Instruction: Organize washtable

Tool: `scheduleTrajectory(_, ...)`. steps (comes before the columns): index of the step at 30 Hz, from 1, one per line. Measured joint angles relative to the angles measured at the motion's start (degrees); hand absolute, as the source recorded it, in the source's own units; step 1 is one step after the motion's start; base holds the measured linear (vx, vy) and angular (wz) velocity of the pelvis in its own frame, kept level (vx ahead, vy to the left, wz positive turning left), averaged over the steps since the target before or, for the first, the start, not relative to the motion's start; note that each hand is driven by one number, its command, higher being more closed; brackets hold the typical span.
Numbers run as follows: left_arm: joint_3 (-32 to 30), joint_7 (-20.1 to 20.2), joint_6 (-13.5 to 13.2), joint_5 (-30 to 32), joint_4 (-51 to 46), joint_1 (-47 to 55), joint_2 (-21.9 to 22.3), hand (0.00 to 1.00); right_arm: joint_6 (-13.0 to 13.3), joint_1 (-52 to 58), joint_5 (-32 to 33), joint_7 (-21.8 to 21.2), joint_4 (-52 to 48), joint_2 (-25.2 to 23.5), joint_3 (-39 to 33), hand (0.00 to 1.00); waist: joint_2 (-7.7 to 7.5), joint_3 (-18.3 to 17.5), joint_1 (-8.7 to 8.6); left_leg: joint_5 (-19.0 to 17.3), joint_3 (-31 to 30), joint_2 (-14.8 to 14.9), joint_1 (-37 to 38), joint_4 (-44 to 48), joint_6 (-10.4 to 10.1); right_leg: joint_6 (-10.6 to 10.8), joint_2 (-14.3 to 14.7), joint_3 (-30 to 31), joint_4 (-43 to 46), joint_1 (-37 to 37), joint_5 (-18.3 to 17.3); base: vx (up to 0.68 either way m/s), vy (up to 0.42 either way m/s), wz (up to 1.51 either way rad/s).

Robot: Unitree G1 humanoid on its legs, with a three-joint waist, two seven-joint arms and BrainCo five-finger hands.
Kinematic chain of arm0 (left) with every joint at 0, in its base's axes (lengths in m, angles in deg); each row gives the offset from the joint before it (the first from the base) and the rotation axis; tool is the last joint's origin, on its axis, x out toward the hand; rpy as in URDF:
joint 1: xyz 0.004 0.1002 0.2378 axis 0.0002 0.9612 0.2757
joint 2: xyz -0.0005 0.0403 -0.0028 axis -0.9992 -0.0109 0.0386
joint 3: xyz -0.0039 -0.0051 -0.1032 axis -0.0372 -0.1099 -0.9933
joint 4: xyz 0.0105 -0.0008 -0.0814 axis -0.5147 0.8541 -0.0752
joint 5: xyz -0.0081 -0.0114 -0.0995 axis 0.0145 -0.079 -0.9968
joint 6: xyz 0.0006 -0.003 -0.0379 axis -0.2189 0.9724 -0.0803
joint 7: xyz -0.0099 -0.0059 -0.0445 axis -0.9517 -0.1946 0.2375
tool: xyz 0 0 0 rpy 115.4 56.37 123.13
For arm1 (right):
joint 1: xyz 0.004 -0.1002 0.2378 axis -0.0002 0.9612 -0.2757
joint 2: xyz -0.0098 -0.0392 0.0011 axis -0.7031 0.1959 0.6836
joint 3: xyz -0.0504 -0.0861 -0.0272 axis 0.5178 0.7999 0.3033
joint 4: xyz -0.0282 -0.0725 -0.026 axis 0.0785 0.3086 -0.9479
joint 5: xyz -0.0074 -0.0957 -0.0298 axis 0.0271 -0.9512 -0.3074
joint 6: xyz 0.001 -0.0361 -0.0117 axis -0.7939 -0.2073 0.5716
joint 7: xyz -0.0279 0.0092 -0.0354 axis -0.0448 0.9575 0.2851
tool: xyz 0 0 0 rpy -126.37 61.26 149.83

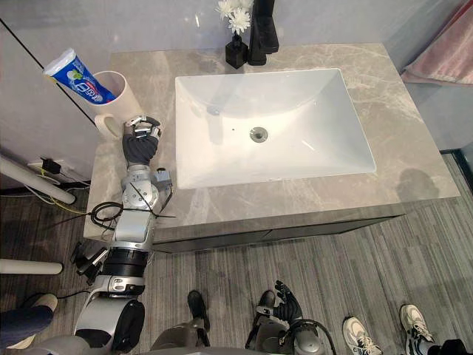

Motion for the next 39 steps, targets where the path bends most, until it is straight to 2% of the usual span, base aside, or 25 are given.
scheduleTrajectory(22, 2.7, 0.3, -0.2, -0.3, 0.6, -1.5, -1.0, 1.00, 0.4, -0.3, 1.0, 0.1, 0.2, 0.2, 0.0, 0.00, -0.02, 1.1, 0.23, 0.0, -0.8, -0.2, 0.2, 0.0, 0.0, 0.0, -0.3, -0.9, 0.2, 0.7, 0.0, 0.00, 0.000, 0.01)
scheduleTrajectory(29, 3.9, 2.9, -1.3, -1.6, 0.3, -0.9, -1.0, 1.00, 0.4, -0.6, 1.0, 0.0, 0.7, 0.1, 0.0, 0.00, 0.03, 1.1, 0.32, 0.0, -1.1, -0.5, 1.2, 0.0, 0.0, 0.0, -0.7, -1.2, 0.6, 1.6, -0.1, 0.00, 0.000, 0.00)
scheduleTrajectory(39, 5.3, 7.7, -4.2, -4.6, -10.7, 9.8, -1.1, 1.00, 0.4, -1.3, 1.0, -0.1, 2.4, 0.3, -0.7, 0.00, 0.98, 0.8, 0.84, -0.1, -2.6, -0.8, 3.7, 0.0, 0.2, 0.4, -1.0, -2.9, 0.8, 5.1, -0.7, -0.01, 0.009, 0.09)
